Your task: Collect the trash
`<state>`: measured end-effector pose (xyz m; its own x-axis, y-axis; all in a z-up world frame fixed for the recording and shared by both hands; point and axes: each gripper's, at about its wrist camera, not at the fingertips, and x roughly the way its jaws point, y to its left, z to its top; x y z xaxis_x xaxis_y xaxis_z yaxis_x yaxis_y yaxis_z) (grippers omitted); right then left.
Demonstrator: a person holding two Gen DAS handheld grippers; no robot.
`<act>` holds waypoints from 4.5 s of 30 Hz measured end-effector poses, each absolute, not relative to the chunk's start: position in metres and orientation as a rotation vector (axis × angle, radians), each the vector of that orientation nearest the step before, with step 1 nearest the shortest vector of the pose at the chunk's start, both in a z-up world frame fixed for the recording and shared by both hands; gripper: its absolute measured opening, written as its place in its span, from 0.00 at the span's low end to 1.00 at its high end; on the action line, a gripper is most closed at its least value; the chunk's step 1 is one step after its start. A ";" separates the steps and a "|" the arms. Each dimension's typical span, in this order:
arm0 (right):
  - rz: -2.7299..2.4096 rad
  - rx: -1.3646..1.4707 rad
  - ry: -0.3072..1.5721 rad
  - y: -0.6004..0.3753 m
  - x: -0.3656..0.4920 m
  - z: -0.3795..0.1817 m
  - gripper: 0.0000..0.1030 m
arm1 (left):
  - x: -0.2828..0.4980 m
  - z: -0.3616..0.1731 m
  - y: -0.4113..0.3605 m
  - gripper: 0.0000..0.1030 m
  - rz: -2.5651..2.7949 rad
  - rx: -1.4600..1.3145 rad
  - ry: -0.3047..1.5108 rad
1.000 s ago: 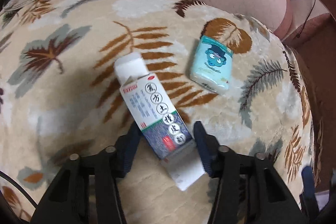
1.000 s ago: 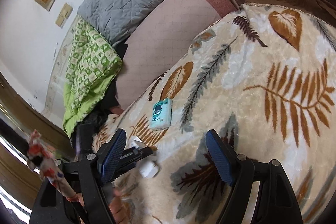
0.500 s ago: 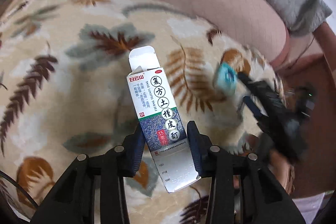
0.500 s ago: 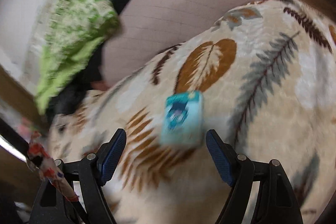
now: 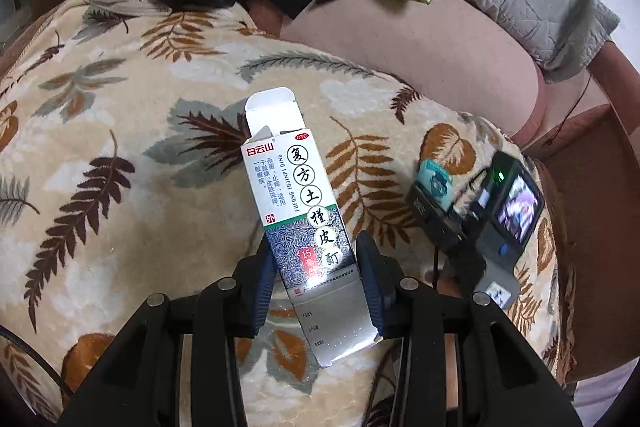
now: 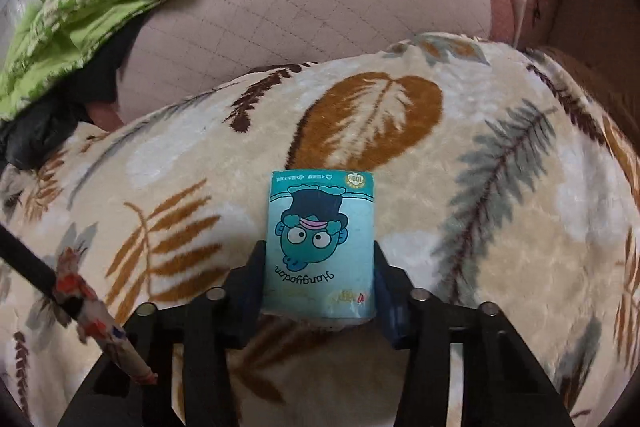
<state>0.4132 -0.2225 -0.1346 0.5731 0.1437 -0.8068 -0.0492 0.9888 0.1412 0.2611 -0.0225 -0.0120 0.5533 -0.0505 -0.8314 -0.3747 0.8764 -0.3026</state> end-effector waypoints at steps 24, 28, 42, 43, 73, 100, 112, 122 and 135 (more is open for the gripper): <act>0.167 0.344 0.593 -0.338 0.050 0.030 0.35 | 0.096 0.073 -0.103 0.37 -0.073 -0.294 0.676; 0.200 0.375 0.580 -0.347 -0.006 0.037 0.35 | 0.024 0.065 -0.122 0.37 -0.088 -0.228 0.693; 0.134 0.401 0.468 -0.416 -0.139 0.075 0.35 | -0.095 0.110 -0.176 0.37 -0.195 -0.120 0.619; 0.119 0.404 0.458 -0.423 -0.144 0.077 0.35 | -0.100 0.115 -0.183 0.37 -0.213 -0.116 0.614; -0.277 0.647 0.428 -0.595 -0.265 0.036 0.37 | -0.150 0.063 -0.421 0.38 -0.845 0.175 0.777; -0.312 0.806 0.542 -0.635 -0.230 -0.034 0.44 | -0.107 -0.036 -0.489 0.38 -0.949 0.240 1.004; -0.330 0.848 0.521 -0.638 -0.240 -0.027 0.68 | -0.114 -0.030 -0.485 0.67 -0.908 0.287 0.940; -0.409 0.680 0.557 -0.594 -0.256 0.020 0.78 | -0.140 0.017 -0.429 0.73 -0.817 0.259 0.818; -0.487 0.463 0.616 -0.546 -0.275 0.055 0.87 | -0.162 0.058 -0.388 0.81 -0.745 0.189 0.750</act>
